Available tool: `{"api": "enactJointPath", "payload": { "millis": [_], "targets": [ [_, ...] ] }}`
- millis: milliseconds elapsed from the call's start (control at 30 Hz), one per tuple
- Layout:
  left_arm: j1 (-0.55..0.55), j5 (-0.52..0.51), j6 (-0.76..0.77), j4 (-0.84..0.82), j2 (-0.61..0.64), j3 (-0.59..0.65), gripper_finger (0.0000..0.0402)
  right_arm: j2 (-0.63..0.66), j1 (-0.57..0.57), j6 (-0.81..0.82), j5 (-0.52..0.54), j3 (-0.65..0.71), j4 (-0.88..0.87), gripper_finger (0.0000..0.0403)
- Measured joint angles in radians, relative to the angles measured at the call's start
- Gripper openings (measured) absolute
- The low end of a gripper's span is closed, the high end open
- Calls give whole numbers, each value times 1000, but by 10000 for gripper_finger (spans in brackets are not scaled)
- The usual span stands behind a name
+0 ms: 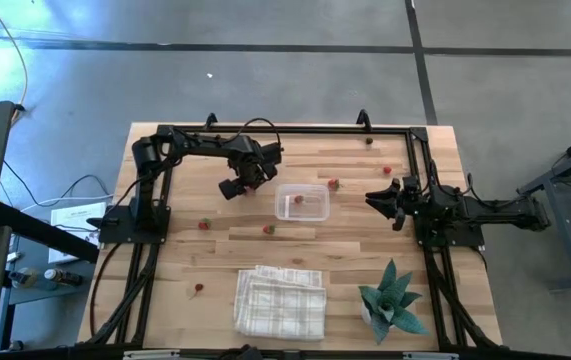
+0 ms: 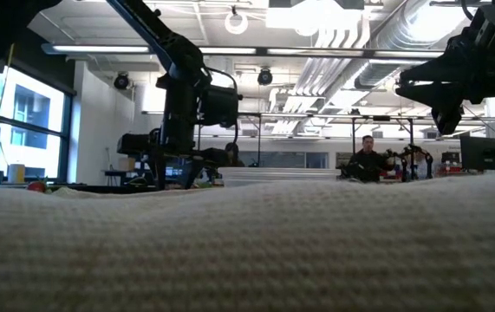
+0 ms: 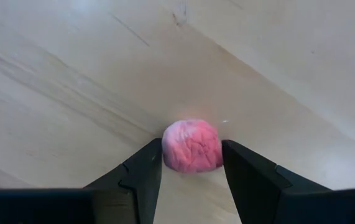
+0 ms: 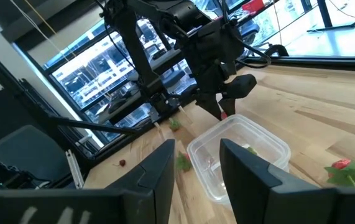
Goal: Pick and placing Produce into tupperware
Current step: Put the apricot into the transparent bin
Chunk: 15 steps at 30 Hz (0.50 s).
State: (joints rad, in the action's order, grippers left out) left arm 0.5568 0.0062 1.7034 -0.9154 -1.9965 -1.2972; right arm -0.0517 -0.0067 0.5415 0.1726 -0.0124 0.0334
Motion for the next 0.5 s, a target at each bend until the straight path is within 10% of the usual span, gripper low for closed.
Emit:
{"api": "enactJointPath", "payload": {
  "millis": [500],
  "targets": [
    [6, -25, -19, 1, -1, 0, 161, 0, 0, 0, 0, 0, 0, 117]
  ]
}}
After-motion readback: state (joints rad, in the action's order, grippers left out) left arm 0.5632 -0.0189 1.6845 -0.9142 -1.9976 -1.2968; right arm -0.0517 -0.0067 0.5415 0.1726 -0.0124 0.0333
